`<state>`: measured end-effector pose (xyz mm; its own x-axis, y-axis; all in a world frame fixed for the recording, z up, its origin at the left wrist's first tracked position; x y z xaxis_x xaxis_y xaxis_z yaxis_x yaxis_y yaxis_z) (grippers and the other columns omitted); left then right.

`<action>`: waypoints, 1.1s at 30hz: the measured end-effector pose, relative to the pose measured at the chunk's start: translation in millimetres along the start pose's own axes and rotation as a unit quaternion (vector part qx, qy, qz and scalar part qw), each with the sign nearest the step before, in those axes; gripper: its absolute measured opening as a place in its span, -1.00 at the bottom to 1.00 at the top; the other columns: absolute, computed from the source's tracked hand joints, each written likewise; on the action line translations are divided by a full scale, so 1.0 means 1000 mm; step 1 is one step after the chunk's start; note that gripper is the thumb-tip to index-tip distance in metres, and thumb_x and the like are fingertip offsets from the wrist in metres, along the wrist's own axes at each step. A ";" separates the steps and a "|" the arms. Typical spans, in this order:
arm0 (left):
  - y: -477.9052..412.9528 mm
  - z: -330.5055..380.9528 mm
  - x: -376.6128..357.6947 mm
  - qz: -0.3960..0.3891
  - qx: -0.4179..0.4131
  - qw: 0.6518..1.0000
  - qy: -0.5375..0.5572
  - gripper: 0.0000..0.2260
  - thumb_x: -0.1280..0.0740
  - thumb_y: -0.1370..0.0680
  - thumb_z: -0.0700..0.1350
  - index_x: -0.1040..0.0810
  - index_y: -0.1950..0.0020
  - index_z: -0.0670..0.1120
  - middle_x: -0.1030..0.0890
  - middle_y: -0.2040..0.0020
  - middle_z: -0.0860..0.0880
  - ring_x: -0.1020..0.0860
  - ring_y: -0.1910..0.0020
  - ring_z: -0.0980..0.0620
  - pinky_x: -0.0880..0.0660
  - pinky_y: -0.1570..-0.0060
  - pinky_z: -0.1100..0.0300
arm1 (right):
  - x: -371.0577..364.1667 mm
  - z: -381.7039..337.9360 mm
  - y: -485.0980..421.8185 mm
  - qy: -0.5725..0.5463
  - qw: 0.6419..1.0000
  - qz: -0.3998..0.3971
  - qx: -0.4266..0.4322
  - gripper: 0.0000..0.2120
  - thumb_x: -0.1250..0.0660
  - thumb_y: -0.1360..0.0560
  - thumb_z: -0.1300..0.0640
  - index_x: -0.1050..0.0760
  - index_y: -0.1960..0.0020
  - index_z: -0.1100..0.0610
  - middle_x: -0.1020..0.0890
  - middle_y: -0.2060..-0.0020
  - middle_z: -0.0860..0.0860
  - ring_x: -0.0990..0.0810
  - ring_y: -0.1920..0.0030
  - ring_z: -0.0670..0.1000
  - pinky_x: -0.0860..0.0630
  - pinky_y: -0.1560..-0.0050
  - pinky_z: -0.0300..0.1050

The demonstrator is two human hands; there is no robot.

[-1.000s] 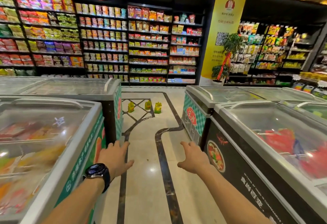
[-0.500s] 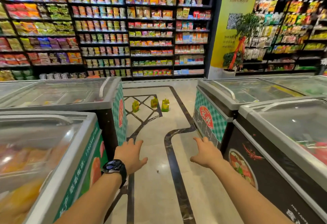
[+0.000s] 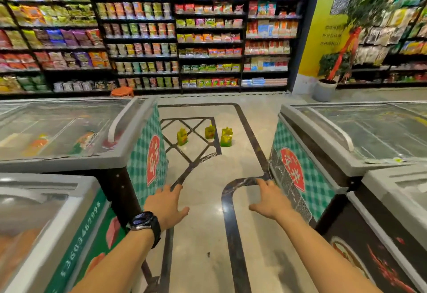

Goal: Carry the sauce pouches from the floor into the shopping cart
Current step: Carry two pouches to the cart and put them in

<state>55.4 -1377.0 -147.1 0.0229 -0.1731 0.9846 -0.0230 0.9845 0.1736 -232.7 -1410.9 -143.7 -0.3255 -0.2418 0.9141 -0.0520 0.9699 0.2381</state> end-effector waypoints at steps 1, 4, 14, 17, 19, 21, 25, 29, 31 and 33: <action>-0.025 -0.004 -0.002 -0.004 0.001 1.000 0.003 -0.35 -0.21 -0.53 0.33 -0.18 -0.54 0.08 -0.43 -0.36 -0.06 -0.47 -0.31 -0.10 -0.53 -0.18 -0.01 | 0.002 -0.002 -0.026 0.005 1.000 0.001 0.004 -0.17 -0.44 -0.39 -0.11 -0.11 -0.53 0.02 -0.28 -0.44 0.13 -0.33 -0.41 0.20 -0.44 -0.29 0.12; -0.109 -0.015 0.002 -0.001 -0.005 1.000 0.001 -0.35 -0.20 -0.55 0.31 -0.16 -0.56 0.06 -0.43 -0.36 -0.08 -0.47 -0.31 -0.12 -0.52 -0.21 -0.02 | 0.010 -0.012 -0.103 0.013 1.000 0.001 0.005 -0.17 -0.44 -0.41 -0.08 -0.10 -0.54 0.01 -0.27 -0.44 0.11 -0.32 -0.42 0.18 -0.45 -0.28 0.09; -0.367 -0.017 0.033 -0.027 -0.068 0.997 -0.003 -0.34 -0.19 -0.54 0.32 -0.16 -0.54 0.03 -0.41 -0.38 -0.12 -0.45 -0.31 -0.16 -0.52 -0.17 -0.03 | 0.060 -0.027 -0.322 -0.026 0.999 0.007 -0.038 -0.15 -0.46 -0.34 -0.17 -0.17 -0.51 0.02 -0.35 -0.35 0.13 -0.44 -0.31 0.19 -0.50 -0.22 0.15; -0.440 -0.006 0.034 -0.038 -0.076 0.996 -0.011 -0.34 -0.18 -0.55 0.31 -0.16 -0.54 0.02 -0.39 -0.39 -0.12 -0.44 -0.32 -0.17 -0.52 -0.17 -0.05 | 0.067 -0.013 -0.392 -0.034 0.998 0.006 -0.053 -0.13 -0.48 -0.29 -0.18 -0.20 -0.48 0.01 -0.36 -0.34 0.11 -0.50 -0.24 0.16 -0.53 -0.16 0.10; -0.492 0.000 0.032 -0.047 -0.076 0.996 -0.015 -0.34 -0.19 -0.54 0.31 -0.16 -0.54 0.02 -0.39 -0.40 -0.11 -0.44 -0.33 -0.16 -0.52 -0.18 -0.05 | 0.068 -0.003 -0.444 -0.036 0.997 0.006 -0.065 -0.15 -0.47 -0.28 -0.17 -0.20 -0.47 -0.02 -0.38 -0.33 0.08 -0.50 -0.23 0.13 -0.55 -0.16 0.08; -0.546 0.005 0.031 -0.048 -0.075 0.996 -0.017 -0.34 -0.19 -0.54 0.31 -0.17 -0.54 0.04 -0.39 -0.40 -0.10 -0.44 -0.33 -0.15 -0.52 -0.18 -0.04 | 0.069 0.006 -0.500 -0.031 0.997 0.000 -0.071 -0.15 -0.48 -0.30 -0.15 -0.18 -0.48 -0.02 -0.40 -0.34 0.08 -0.47 -0.25 0.14 -0.53 -0.20 0.08; -0.651 0.014 0.043 -0.053 -0.063 0.996 -0.026 -0.35 -0.21 -0.53 0.32 -0.19 -0.53 0.05 -0.40 -0.40 -0.08 -0.45 -0.33 -0.13 -0.53 -0.17 -0.02 | 0.083 0.014 -0.610 -0.031 0.997 -0.014 -0.063 -0.15 -0.46 -0.39 -0.10 -0.11 -0.52 0.05 -0.33 -0.39 0.13 -0.40 -0.34 0.18 -0.48 -0.24 0.08; -0.735 0.017 0.059 -0.066 -0.041 0.997 -0.016 -0.35 -0.20 -0.53 0.34 -0.18 -0.54 0.07 -0.41 -0.39 -0.06 -0.45 -0.34 -0.11 -0.54 -0.17 -0.02 | 0.095 0.013 -0.703 -0.044 0.996 -0.046 -0.061 -0.14 -0.44 -0.41 -0.10 -0.07 -0.55 0.05 -0.27 -0.45 0.14 -0.34 -0.41 0.19 -0.45 -0.26 0.08; -0.770 0.015 0.064 -0.069 -0.037 0.997 -0.010 -0.35 -0.19 -0.54 0.33 -0.17 -0.54 0.07 -0.42 -0.38 -0.06 -0.46 -0.34 -0.11 -0.53 -0.16 -0.02 | 0.101 0.010 -0.743 -0.049 0.995 -0.062 -0.057 -0.14 -0.45 -0.42 -0.09 -0.06 -0.55 0.07 -0.26 -0.46 0.16 -0.33 -0.42 0.19 -0.43 -0.29 0.08; -0.812 0.010 0.068 -0.071 -0.031 0.997 -0.011 -0.35 -0.19 -0.54 0.33 -0.16 -0.54 0.07 -0.41 -0.39 -0.06 -0.45 -0.35 -0.10 -0.52 -0.15 -0.03 | 0.107 0.006 -0.785 -0.057 0.994 -0.070 -0.054 -0.13 -0.46 -0.42 -0.07 -0.06 -0.55 0.08 -0.26 -0.46 0.17 -0.32 -0.43 0.19 -0.42 -0.31 0.06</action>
<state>65.2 -2188.2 -221.4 -0.0010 -0.3101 0.9507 0.0399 0.9499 0.3099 -232.5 -2197.7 -234.3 -0.4277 -0.3638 0.8275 -0.0044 0.9163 0.4006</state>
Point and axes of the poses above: each hand's wrist, its own y-axis away from the middle knuckle, its own x-axis out of the back of the hand, z = x × y, the point moved 3 cm from there along -y, towards the middle knuckle
